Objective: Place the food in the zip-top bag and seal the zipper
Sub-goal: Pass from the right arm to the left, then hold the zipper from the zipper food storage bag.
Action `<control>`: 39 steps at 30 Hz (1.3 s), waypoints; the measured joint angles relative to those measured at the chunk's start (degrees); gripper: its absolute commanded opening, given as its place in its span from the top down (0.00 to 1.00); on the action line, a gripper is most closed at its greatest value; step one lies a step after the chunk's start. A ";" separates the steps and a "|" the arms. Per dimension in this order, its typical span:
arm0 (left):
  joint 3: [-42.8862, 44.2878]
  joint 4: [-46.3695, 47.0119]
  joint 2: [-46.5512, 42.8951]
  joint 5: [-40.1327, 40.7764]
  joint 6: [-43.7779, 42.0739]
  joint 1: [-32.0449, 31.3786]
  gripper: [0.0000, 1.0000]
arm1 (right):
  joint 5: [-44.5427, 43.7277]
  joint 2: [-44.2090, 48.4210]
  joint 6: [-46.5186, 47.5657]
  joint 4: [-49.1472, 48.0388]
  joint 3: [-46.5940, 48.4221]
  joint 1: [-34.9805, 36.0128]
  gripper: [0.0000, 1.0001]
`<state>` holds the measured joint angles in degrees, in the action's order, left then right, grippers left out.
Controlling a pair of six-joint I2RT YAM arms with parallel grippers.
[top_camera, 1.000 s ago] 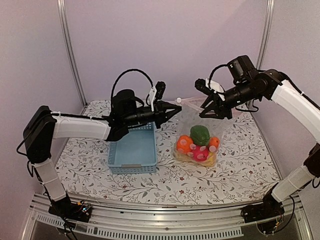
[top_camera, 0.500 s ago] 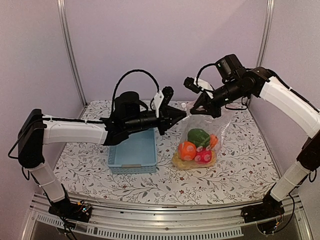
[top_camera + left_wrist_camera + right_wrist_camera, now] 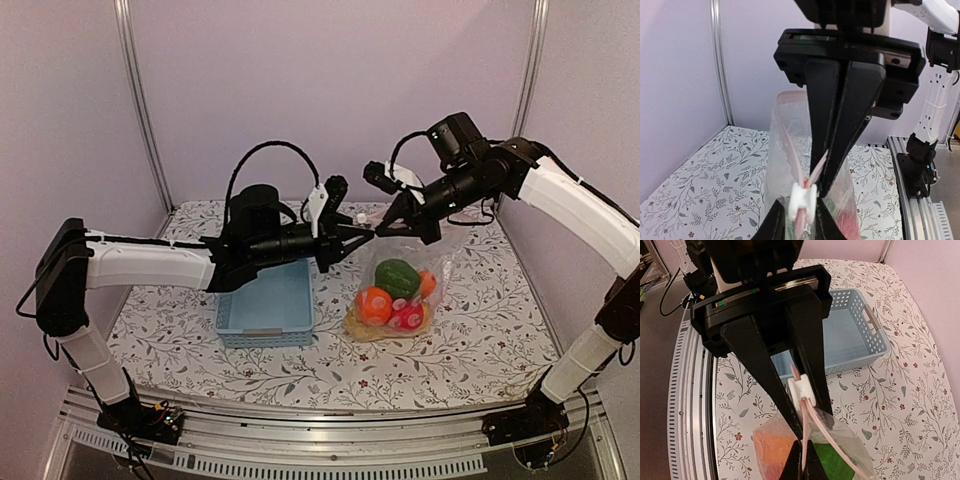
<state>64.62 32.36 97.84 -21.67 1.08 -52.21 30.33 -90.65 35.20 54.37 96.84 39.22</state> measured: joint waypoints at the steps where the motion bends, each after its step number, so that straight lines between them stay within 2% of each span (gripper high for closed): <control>1: 0.00 0.02 0.00 -0.35 0.07 0.00 0.90 | -0.02 0.04 0.15 0.00 -0.07 0.02 0.96; 4: 0.00 0.13 0.00 -0.96 0.35 0.00 0.95 | -0.24 0.07 0.48 0.00 -0.09 0.07 0.89; 16: 0.00 0.02 0.00 -0.98 0.37 0.13 1.00 | -4.31 1.88 1.77 1.18 3.10 0.13 0.85; 24: 0.00 -0.68 -0.22 -1.18 -1.53 0.13 1.00 | -3.06 2.75 2.78 0.39 5.40 0.79 0.60; 39: -0.87 -4.42 -2.80 -2.40 -4.92 0.04 1.00 | 0.00 -1.70 6.71 0.94 7.54 4.00 0.56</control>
<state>63.75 27.94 95.04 -24.08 -3.84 -52.16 30.33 -92.36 41.91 55.31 104.38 43.22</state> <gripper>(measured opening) 0.004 0.443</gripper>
